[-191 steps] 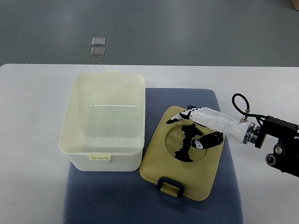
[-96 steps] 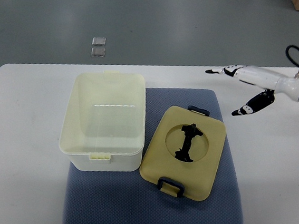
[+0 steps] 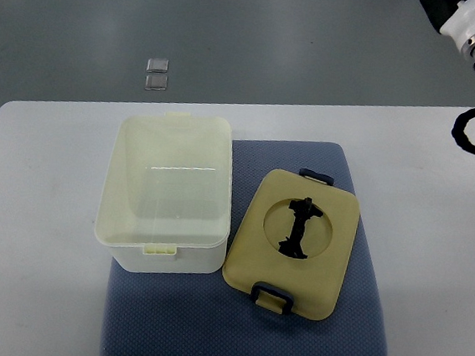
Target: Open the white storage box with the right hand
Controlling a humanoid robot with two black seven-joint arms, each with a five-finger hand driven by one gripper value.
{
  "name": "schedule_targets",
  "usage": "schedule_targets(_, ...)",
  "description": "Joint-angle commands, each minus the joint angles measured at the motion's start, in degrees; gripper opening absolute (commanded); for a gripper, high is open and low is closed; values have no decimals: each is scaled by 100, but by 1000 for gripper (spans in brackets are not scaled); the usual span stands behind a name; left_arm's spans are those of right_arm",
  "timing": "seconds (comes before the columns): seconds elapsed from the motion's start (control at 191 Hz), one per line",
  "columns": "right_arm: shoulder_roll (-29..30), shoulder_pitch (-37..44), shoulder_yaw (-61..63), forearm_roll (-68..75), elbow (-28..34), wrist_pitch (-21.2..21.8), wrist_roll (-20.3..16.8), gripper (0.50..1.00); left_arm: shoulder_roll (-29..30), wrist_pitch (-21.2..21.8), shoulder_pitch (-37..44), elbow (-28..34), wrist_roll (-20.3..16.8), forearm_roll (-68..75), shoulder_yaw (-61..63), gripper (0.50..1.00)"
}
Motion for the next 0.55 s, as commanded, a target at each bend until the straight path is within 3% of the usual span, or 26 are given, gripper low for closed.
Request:
schedule_targets(0.0,545,-654,460,1962,-419,399,88,944,0,0,-1,-6,0,0,0,1000)
schedule_targets(0.131,975,-1296,882,1945,-946,1586,115,946,0,-17,-1,-6,0,9,0,1000)
schedule_targets(0.225,1380,-1445,926,1945,-1228,2061,115,946,0,-17,-1,-6,0,9,8,1000)
schedule_targets(0.543,1424,-1516,918,1927,-1413,2158,115,946,0,-17,-1,-6,0,9,8,1000)
